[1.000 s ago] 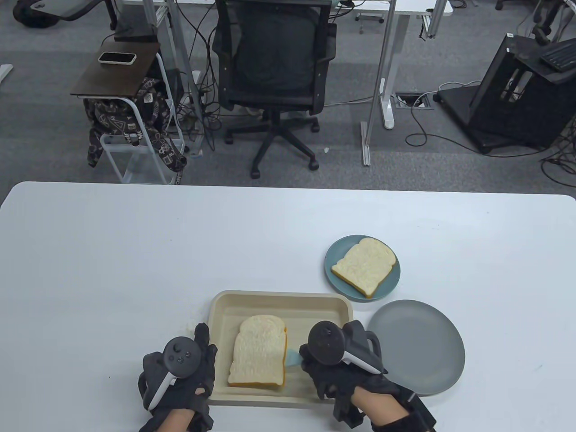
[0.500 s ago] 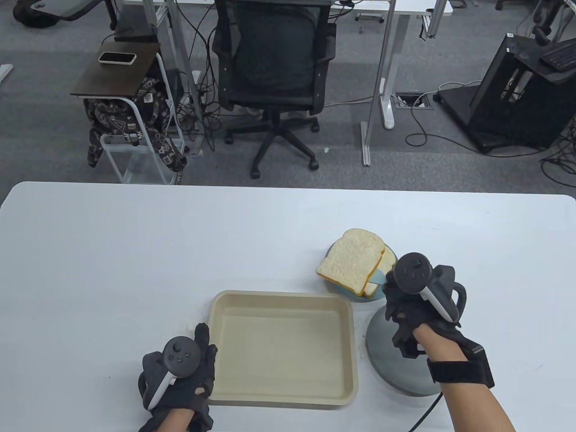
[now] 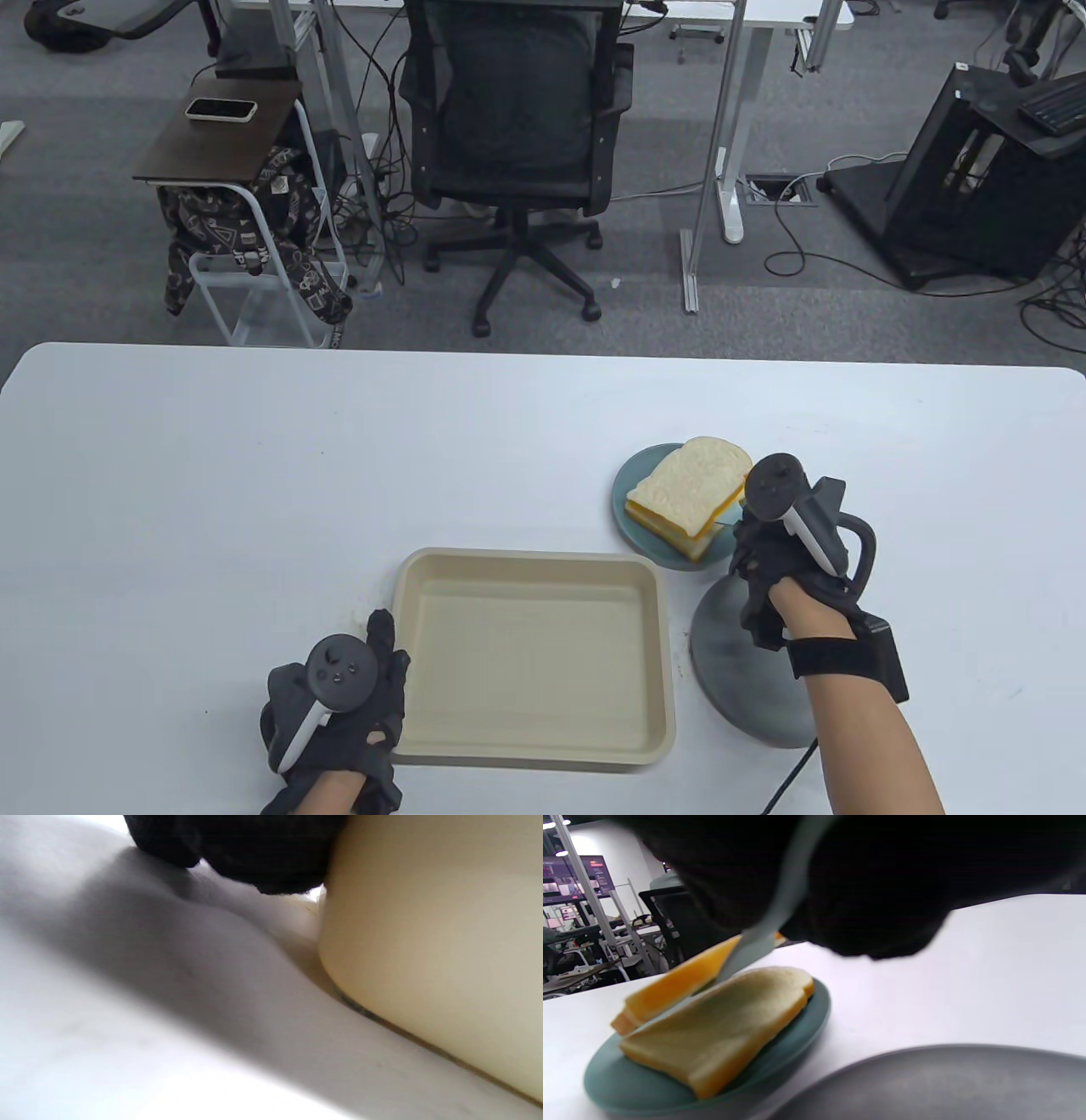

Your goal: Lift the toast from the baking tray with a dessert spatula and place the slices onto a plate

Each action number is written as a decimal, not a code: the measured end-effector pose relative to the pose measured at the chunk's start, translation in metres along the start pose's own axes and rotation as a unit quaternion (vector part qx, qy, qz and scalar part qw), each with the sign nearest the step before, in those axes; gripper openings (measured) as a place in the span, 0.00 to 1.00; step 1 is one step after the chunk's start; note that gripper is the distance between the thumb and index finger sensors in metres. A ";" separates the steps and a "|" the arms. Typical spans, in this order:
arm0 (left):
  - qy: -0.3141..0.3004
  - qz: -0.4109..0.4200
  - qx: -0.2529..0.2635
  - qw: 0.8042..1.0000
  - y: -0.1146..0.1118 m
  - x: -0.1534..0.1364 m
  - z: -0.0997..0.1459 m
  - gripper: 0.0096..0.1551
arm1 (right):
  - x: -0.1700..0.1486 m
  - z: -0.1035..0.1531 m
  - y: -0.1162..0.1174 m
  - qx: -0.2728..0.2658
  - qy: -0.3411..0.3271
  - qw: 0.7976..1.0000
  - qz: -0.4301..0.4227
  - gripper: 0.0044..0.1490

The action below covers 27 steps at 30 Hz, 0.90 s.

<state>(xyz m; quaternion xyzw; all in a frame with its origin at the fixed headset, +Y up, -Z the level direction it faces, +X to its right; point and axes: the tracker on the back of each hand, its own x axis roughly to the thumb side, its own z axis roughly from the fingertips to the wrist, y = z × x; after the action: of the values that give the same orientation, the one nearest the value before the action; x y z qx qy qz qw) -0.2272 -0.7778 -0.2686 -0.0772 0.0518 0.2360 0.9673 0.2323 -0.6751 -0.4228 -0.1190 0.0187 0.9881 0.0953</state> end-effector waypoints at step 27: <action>0.001 0.006 -0.003 1.000 0.001 -0.001 0.000 0.36 | 0.016 -0.011 -0.035 0.089 0.049 0.989 0.112 0.29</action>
<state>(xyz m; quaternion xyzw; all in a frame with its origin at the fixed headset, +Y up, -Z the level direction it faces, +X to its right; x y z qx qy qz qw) -0.2284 -0.7778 -0.2682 -0.0805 0.0522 0.2418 0.9656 0.2265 -0.6385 -0.4380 -0.1559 0.1244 0.9799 -0.0065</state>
